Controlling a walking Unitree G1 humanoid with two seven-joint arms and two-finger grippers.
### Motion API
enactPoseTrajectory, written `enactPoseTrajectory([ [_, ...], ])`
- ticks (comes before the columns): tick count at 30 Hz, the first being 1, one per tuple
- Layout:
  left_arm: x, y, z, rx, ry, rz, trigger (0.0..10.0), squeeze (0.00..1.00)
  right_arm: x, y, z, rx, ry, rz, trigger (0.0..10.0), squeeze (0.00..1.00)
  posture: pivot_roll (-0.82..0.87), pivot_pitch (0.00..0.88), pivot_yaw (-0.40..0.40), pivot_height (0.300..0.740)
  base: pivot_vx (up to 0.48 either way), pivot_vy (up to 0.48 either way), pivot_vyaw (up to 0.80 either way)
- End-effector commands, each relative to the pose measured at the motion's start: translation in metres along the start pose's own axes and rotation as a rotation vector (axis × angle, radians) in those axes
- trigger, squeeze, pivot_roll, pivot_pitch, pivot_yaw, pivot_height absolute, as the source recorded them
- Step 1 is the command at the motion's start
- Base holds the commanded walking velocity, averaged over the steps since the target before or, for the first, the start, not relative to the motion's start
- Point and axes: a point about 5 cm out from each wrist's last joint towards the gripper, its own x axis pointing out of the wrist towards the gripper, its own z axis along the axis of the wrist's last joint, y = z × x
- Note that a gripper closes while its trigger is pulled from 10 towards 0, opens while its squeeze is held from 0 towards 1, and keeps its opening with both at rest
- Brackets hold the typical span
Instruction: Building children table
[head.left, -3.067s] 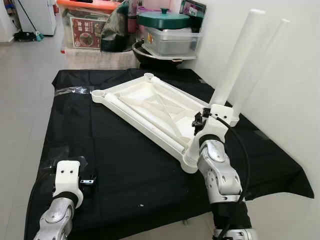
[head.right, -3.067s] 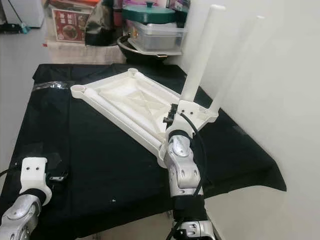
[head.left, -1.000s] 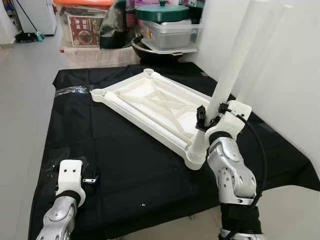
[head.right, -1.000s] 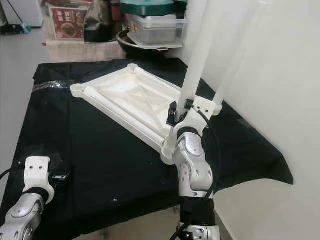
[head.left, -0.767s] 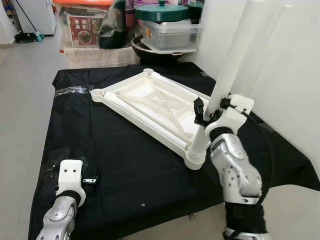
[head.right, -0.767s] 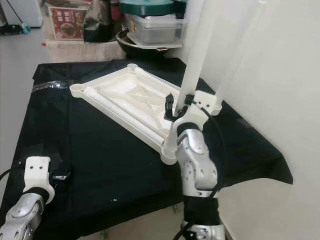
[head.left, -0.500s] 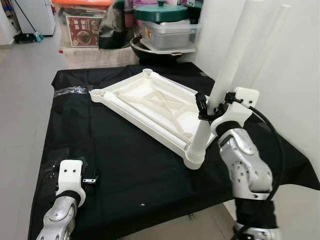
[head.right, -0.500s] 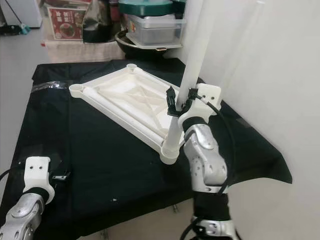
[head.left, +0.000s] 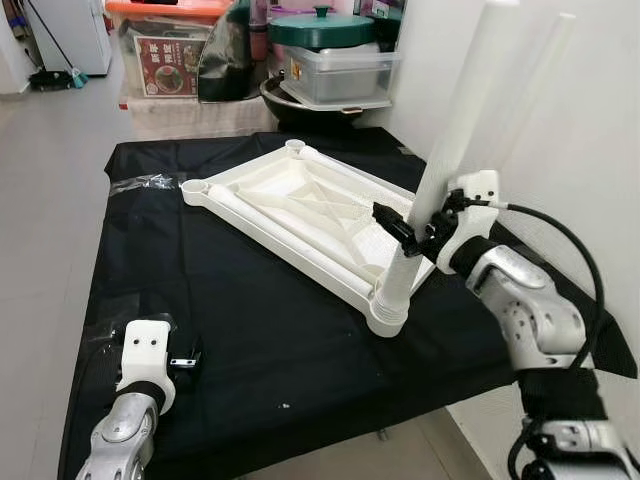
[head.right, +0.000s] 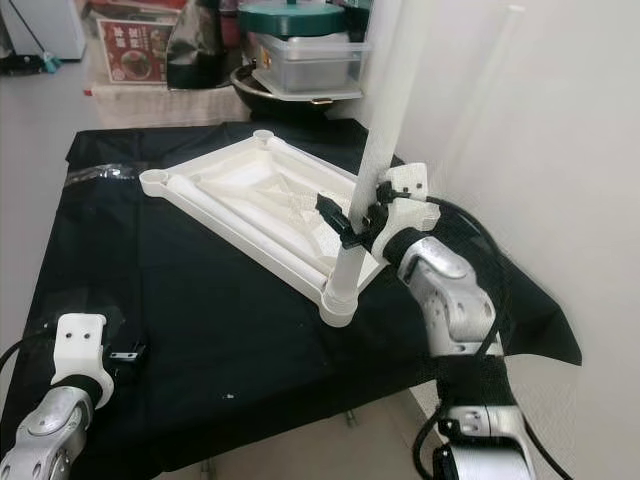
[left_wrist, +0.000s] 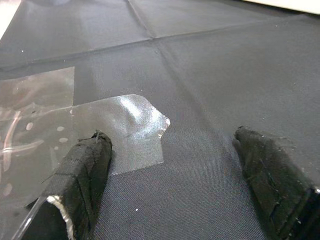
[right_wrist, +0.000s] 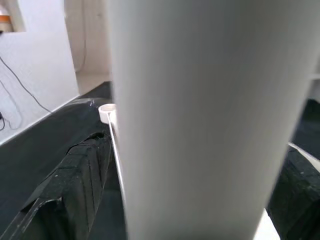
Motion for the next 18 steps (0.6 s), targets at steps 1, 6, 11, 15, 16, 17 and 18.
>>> enactPoseTrajectory([
  [1,-0.002,-0.003,-0.013,-0.004,0.055,-0.006,10.0,0.0,0.001,-0.001,-0.001,0.003,-0.001,0.025,10.0,0.0,0.07,0.0,-0.106,0.74,0.0,0.0,0.0],
  [6,-0.002,-0.002,-0.013,-0.002,0.054,-0.004,10.0,0.0,0.008,-0.01,0.006,-0.063,0.011,0.13,10.0,0.0,0.08,0.0,-0.107,0.74,0.0,0.0,0.0],
  [11,-0.003,-0.002,-0.013,-0.001,0.055,-0.005,10.0,0.0,0.011,-0.021,0.011,-0.11,0.04,0.206,9.5,0.0,0.09,0.0,-0.115,0.74,0.0,0.0,0.0],
  [15,-0.003,-0.003,-0.013,-0.002,0.053,-0.003,10.0,0.0,0.011,-0.031,0.012,-0.141,0.085,0.249,6.3,0.0,0.1,0.0,-0.121,0.74,0.0,0.0,0.0],
  [16,-0.003,-0.003,-0.013,-0.003,0.053,-0.003,10.0,0.0,0.011,-0.034,0.012,-0.149,0.091,0.255,5.8,0.0,0.1,0.0,-0.123,0.74,0.0,0.0,0.0],
  [17,-0.003,-0.003,-0.013,-0.003,0.052,-0.002,10.0,0.0,0.012,-0.036,0.013,-0.156,0.093,0.244,1.0,0.0,0.1,0.0,-0.124,0.74,0.0,0.0,0.0],
  [18,-0.003,-0.003,-0.013,-0.003,0.052,-0.002,10.0,0.0,0.012,-0.038,0.012,-0.162,0.099,0.25,0.0,0.0,0.1,0.0,-0.124,0.74,0.0,0.0,0.0],
])
